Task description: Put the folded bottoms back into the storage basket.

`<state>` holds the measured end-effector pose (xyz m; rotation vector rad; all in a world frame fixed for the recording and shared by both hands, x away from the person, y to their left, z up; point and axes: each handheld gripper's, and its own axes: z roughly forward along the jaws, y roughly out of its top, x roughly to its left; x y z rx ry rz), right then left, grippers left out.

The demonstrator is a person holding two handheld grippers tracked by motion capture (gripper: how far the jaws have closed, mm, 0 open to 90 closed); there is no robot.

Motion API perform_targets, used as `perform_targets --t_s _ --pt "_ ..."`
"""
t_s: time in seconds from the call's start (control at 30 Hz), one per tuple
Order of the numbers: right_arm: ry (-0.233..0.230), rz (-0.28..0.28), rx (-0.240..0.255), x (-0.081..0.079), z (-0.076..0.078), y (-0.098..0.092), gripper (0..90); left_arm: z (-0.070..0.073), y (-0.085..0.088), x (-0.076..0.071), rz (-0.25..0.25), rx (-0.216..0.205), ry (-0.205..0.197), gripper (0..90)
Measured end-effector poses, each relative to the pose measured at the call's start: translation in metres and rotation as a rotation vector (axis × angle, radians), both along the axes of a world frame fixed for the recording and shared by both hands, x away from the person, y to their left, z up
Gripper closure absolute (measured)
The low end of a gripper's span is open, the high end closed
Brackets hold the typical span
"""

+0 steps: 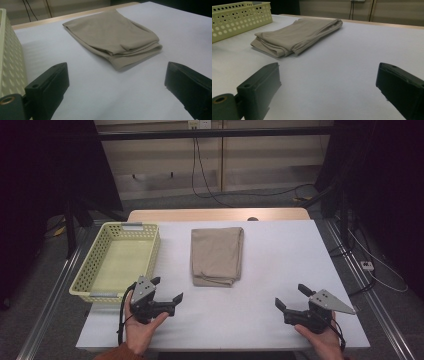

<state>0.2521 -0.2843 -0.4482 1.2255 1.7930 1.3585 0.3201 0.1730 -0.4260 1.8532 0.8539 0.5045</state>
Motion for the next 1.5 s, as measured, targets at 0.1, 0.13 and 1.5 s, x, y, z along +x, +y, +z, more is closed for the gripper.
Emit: perform_targets --t_s 0.1,0.13,1.5 --pt "0.004 0.009 0.015 0.000 -0.001 0.000 4.9 0.000 -0.002 0.001 0.000 0.004 0.000 5.7" --pt "0.006 0.009 0.020 0.001 -0.001 -0.001 4.9 -0.001 -0.003 0.002 -0.001 -0.001 0.004 5.7" --pt "0.031 0.012 -0.008 0.001 -0.002 0.003 4.8 0.012 -0.056 0.048 -0.067 0.040 0.022 6.0"
